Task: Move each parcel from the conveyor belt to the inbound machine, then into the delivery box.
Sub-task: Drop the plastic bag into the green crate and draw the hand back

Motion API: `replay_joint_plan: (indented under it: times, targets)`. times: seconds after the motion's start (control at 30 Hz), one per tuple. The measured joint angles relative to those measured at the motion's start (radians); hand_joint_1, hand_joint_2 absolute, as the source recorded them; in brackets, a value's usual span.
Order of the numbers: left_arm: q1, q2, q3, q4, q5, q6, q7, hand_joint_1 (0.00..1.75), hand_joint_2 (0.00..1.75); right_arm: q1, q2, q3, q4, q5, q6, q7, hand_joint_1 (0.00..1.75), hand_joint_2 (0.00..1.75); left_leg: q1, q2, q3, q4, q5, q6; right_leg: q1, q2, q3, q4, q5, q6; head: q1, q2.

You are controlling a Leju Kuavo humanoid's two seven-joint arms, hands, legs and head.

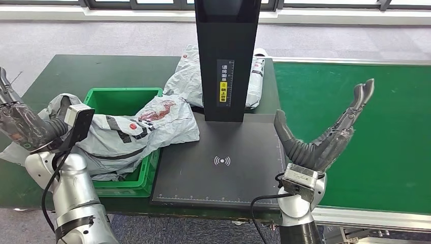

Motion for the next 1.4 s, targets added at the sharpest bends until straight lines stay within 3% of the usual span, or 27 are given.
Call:
replay_joint_plan:
  times: [0.33, 0.7, 0.9, 1.17, 1.4]
  targets:
    - [0.057, 0.000, -0.044, -0.172, 0.271, 0.000, -0.005, 0.00, 1.75, 0.004, 0.000, -0.016, 0.012, 0.014, 0.000, 0.000, 0.00, 1.75, 0.000, 0.000, 0.000, 0.000, 0.000, 0.000, 0.000, 0.000, 0.000, 0.000, 0.000, 0.000, 0.000, 0.000]
    - [0.168, 0.000, -0.135, -0.335, 0.371, 0.000, -0.004, 0.00, 1.75, 0.020, 0.000, -0.041, 0.011, 0.026, 0.000, 0.000, 0.00, 1.75, 0.000, 0.000, 0.000, 0.000, 0.000, 0.000, 0.000, 0.000, -0.001, 0.000, -0.001, 0.000, 0.000, 0.000]
    - [0.221, 0.008, -0.227, -0.438, 0.352, 0.000, 0.078, 0.00, 1.75, 0.030, 0.000, -0.059, -0.001, 0.028, 0.000, 0.000, 0.00, 1.75, 0.000, 0.000, -0.001, 0.000, 0.000, 0.000, 0.000, -0.001, 0.000, 0.000, -0.001, 0.000, 0.000, 0.000]
    - [0.231, 0.012, -0.269, -0.485, 0.353, 0.000, 0.080, 0.00, 1.75, 0.033, 0.000, -0.069, -0.006, 0.028, 0.000, 0.000, 0.00, 1.75, 0.000, 0.000, 0.000, 0.000, 0.000, 0.000, 0.000, -0.001, 0.000, 0.000, -0.001, 0.000, 0.000, 0.000]
    - [0.238, 0.015, -0.270, -0.447, 0.398, 0.000, 0.001, 0.00, 1.75, 0.040, 0.000, -0.073, -0.016, 0.035, 0.000, 0.000, 0.00, 1.75, 0.000, 0.000, 0.000, 0.000, 0.000, 0.000, 0.000, -0.001, 0.000, 0.000, -0.001, 0.000, 0.000, 0.000]
